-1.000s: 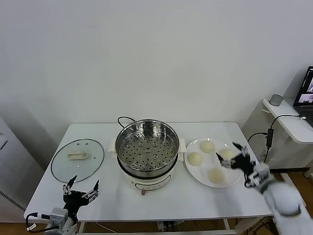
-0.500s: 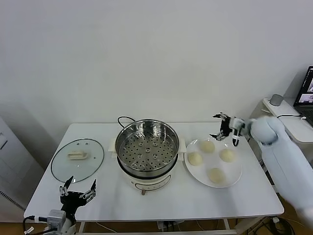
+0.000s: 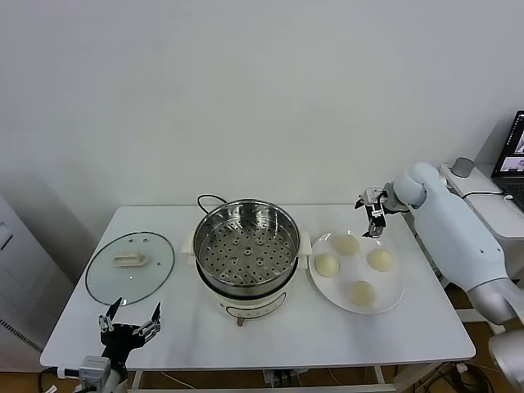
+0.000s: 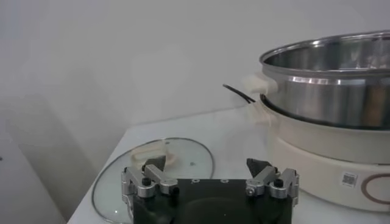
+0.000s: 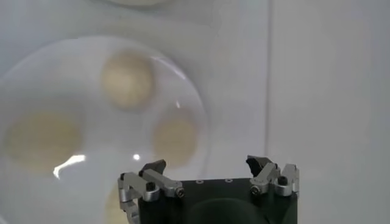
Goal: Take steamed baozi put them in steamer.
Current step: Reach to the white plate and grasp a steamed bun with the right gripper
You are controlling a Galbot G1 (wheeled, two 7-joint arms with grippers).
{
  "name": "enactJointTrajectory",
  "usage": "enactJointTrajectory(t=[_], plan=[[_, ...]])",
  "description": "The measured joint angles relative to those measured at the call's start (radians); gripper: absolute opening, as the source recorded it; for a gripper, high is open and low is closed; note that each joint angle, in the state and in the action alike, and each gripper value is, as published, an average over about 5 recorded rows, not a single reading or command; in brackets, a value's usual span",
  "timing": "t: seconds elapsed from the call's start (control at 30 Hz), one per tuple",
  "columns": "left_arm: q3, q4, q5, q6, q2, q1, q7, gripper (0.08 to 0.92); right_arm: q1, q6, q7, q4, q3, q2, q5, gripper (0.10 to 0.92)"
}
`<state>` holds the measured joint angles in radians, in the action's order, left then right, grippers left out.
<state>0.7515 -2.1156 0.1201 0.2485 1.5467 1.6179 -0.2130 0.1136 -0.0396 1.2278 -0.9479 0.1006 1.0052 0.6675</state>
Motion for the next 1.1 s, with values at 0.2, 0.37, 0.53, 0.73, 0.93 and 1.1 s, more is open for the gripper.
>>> enactJointTrajectory(t=[0.2,0.37,0.53,0.73,0.93,1.1], plan=[[0.0,-0.003,0.001,0.001,0.004,0.006,-0.001,0.823,-0.002,-0.033,-0.013,0.098,-0.03,0.061,0.061,0.823],[0.001,-0.004,0.001,0.001,0.006,0.013,-0.001,0.823,0.008,-0.048,-0.032,0.156,-0.056,0.103,0.106,0.823],[-0.002,-0.004,0.0,0.005,0.005,0.013,-0.002,0.823,0.017,-0.055,-0.057,0.203,-0.081,0.137,0.148,0.823],[-0.004,-0.003,-0.008,0.004,0.009,0.014,-0.003,0.823,0.024,-0.061,-0.068,0.246,-0.107,0.163,0.192,0.823],[-0.003,-0.005,-0.011,0.006,0.009,0.015,-0.003,0.823,0.029,-0.065,-0.085,0.277,-0.127,0.177,0.218,0.823],[-0.003,-0.005,-0.014,0.01,0.013,0.01,-0.003,0.823,0.028,-0.071,-0.117,0.309,-0.148,0.198,0.243,0.823]])
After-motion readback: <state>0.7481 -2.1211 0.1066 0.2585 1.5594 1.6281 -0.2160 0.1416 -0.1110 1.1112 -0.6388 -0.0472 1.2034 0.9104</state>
